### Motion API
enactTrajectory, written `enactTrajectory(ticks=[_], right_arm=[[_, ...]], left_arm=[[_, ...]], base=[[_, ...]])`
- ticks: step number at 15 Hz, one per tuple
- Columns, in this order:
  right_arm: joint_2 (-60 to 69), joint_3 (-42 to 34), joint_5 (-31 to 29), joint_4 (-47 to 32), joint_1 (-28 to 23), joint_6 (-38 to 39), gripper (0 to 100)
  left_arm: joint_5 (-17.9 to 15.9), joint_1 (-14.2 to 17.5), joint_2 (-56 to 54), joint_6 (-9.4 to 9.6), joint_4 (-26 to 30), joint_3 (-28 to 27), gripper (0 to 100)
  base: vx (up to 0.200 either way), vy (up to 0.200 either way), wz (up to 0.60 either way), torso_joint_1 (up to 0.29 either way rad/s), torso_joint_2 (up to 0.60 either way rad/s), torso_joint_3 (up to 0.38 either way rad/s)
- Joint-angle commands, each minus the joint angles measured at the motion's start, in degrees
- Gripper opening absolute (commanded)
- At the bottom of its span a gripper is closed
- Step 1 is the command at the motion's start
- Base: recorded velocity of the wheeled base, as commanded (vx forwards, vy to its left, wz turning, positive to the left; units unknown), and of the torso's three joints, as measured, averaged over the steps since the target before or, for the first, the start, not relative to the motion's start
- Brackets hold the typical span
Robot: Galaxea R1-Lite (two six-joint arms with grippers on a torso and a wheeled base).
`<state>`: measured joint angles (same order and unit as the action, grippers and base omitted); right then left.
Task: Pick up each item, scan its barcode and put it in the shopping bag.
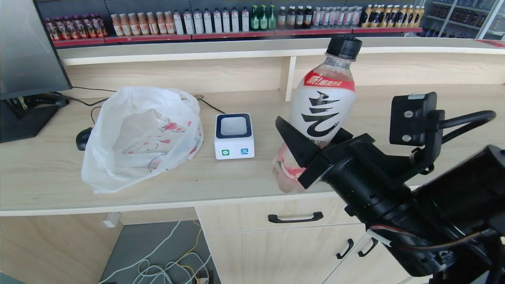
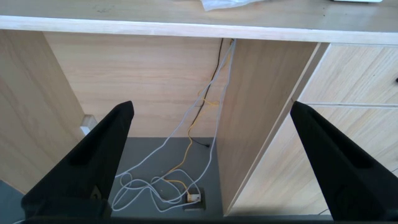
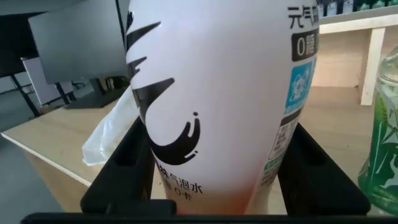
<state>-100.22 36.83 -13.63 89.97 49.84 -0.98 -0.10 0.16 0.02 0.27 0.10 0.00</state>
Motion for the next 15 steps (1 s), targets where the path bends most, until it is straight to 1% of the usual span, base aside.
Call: enactTrajectory(ticks=[1,2,3,4,11,15], right_arm=[[-5.43,5.97,-0.17,0.03,-5.27,0.27,0],[-6.48,8.96,-0.08,0.03,-7.56,0.27,0],[-7.18,10.63,-0.08,0.03,-8.97,0.27,0],[-8.5,12.04,-0.17,0.03,-11.43,0.27,0],[-8.85,13.27,-0.26,0.03,-11.95,0.45,0],[-7.89,13.62,-0.26,0.03,-12.48,0.45,0]], left_arm=[[0.01,0.02,-0.02,0.0,-0.01,0.0,100],[0.01,0.02,-0.02,0.0,-0.01,0.0,100],[0.01,0.02,-0.02,0.08,-0.01,0.0,100],[0.01,0.02,-0.02,0.17,-0.01,0.0,100],[0.01,0.02,-0.02,-0.09,-0.01,0.0,100],[0.01,0.02,-0.02,-0.09,-0.01,0.0,100]], base=[[0.0,0.0,0.0,0.0,0.0,0.0],[0.0,0.0,0.0,0.0,0.0,0.0],[0.0,0.0,0.0,0.0,0.0,0.0],[0.0,0.0,0.0,0.0,0.0,0.0],[0.0,0.0,0.0,0.0,0.0,0.0],[0.0,0.2,0.0,0.001,0.01,0.004]])
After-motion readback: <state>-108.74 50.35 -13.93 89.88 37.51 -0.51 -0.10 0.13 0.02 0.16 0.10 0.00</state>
